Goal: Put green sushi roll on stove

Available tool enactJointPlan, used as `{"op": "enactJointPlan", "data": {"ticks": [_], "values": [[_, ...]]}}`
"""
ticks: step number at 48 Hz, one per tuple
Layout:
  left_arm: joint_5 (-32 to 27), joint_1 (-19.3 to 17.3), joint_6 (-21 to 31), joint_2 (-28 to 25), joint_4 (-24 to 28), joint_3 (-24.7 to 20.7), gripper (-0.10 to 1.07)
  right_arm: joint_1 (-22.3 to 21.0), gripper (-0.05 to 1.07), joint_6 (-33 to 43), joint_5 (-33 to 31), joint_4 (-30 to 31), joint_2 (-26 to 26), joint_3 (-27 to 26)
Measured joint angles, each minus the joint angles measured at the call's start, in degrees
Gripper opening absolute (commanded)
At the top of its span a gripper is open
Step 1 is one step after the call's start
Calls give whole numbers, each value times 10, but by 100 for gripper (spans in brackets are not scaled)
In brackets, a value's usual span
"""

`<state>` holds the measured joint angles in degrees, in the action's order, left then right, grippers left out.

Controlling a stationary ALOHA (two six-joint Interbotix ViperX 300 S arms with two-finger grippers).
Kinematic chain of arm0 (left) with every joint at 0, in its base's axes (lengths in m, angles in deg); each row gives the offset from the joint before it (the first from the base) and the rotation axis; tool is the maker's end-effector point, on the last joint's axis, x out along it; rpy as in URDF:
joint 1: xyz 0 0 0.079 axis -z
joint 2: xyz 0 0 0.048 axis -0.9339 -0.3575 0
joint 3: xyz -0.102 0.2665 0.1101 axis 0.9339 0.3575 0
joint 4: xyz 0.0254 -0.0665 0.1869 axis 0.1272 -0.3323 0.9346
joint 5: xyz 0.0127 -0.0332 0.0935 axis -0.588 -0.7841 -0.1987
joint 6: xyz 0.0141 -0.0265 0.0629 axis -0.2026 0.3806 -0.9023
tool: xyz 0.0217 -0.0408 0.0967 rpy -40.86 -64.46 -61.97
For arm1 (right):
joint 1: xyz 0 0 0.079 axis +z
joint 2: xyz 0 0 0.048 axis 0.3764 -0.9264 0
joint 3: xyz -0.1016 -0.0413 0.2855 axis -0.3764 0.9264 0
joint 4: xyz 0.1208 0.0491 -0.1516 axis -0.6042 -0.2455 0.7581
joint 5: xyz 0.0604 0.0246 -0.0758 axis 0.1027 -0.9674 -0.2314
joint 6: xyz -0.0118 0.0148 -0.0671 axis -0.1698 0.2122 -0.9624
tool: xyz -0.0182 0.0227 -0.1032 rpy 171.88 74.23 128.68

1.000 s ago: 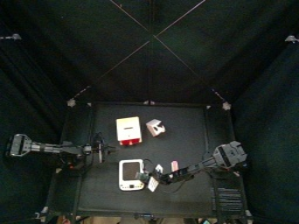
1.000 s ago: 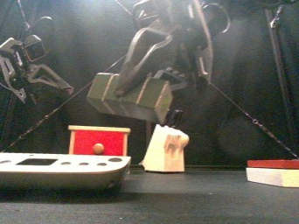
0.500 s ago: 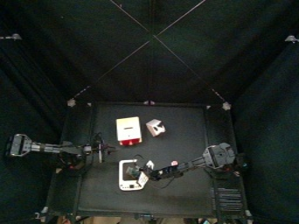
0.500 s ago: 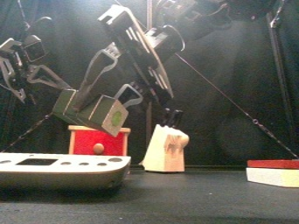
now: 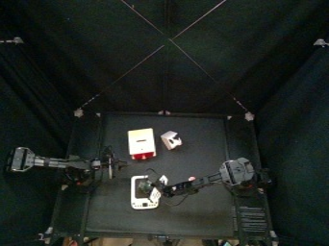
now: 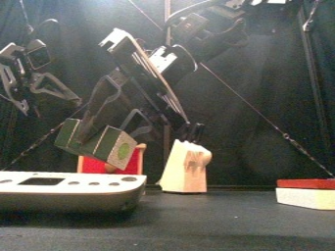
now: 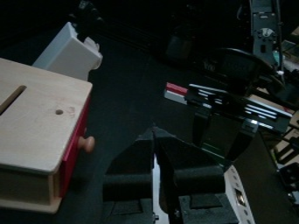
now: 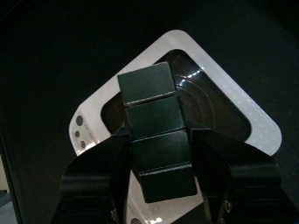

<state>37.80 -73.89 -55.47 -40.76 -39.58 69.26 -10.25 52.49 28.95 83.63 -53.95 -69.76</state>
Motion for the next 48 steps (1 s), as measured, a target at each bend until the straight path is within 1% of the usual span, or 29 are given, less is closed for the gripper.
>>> {"op": "enactJointPlan", "data": {"ticks": [9,29,40,48], "values": [[0,0,0,1,0,0,40,0,73,-1,-1,-1,-1,0],[0,1,0,0,0,0,40,0,83,0,-15,1,-1,-2],[0,0,0,1,0,1,40,-1,92,-1,-15,2,-1,-3],[0,1,1,1,0,1,40,0,93,0,-15,2,-1,-5]]}}
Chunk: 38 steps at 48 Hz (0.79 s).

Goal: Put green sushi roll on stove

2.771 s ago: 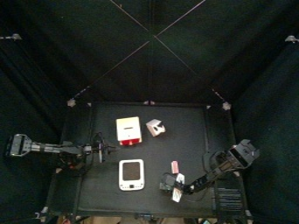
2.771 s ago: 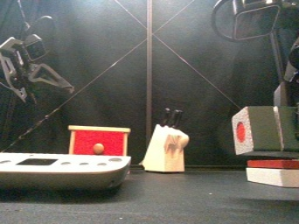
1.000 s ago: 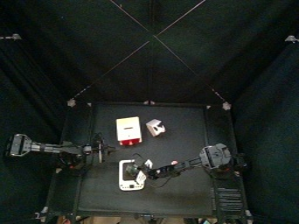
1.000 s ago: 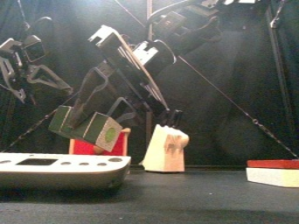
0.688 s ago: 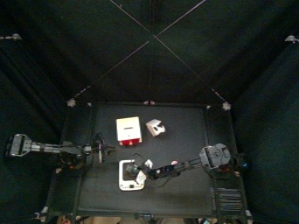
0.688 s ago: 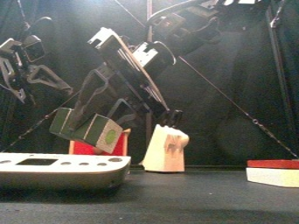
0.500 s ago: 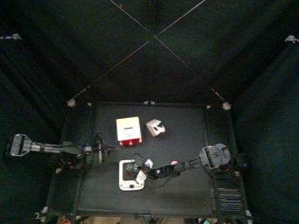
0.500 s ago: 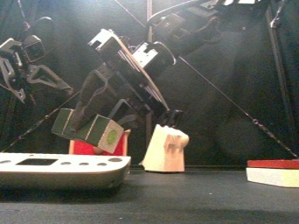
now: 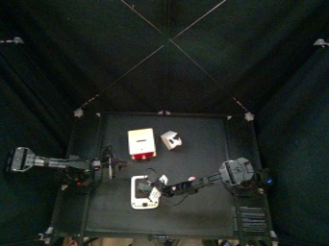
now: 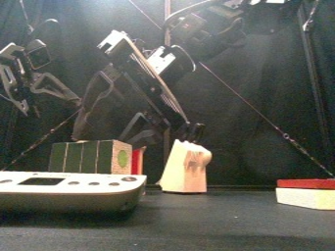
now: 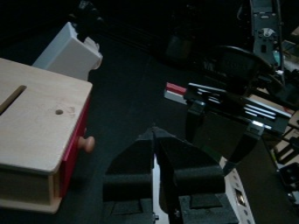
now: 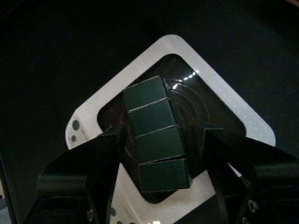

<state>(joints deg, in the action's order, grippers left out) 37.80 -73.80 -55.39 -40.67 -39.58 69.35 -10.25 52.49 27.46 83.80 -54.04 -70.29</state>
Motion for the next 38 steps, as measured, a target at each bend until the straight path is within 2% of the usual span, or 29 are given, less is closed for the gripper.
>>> {"op": "enactJointPlan", "data": {"ticks": [38], "values": [[1,-1,-1,0,0,0,40,-1,93,-1,-22,9,0,-19]]}}
